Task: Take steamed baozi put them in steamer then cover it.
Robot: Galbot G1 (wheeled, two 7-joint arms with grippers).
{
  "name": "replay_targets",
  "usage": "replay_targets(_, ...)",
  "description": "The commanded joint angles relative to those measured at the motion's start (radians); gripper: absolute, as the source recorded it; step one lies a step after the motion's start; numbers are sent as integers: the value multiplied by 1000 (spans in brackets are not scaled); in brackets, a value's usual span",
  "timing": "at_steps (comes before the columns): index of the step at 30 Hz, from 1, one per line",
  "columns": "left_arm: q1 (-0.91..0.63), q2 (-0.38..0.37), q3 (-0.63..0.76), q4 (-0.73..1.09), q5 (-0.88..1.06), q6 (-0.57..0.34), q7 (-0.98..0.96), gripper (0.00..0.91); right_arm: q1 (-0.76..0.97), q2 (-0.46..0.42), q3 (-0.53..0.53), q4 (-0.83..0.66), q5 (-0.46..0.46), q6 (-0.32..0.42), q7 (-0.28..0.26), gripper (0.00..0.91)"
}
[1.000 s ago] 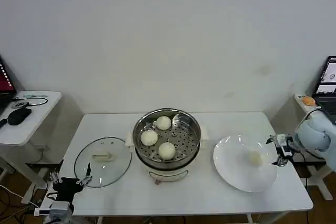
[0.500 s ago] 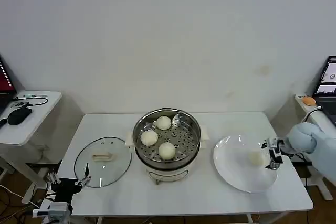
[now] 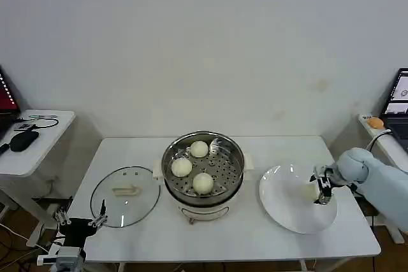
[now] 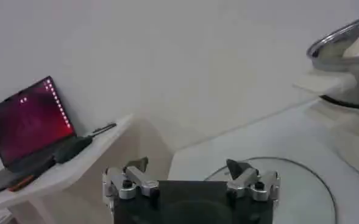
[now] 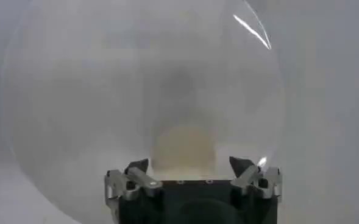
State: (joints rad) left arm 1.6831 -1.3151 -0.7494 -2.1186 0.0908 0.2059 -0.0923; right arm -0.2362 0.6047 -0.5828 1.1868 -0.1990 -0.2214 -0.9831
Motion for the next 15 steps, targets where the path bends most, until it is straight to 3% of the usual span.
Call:
replay_targets(1,3,0,-1,0,0,-1,-1,907,8,25,-5,-27,-14,-11,-8,725)
replay_targets(7,5,-2,-2,-6,-1,-2,-2,907,16,21,1,-13,-9,-14,-25,635)
replay_targets(15,9,-4,-2,-11,-1,-3,-3,907,38,4,10,17,4,-19,-41,595)
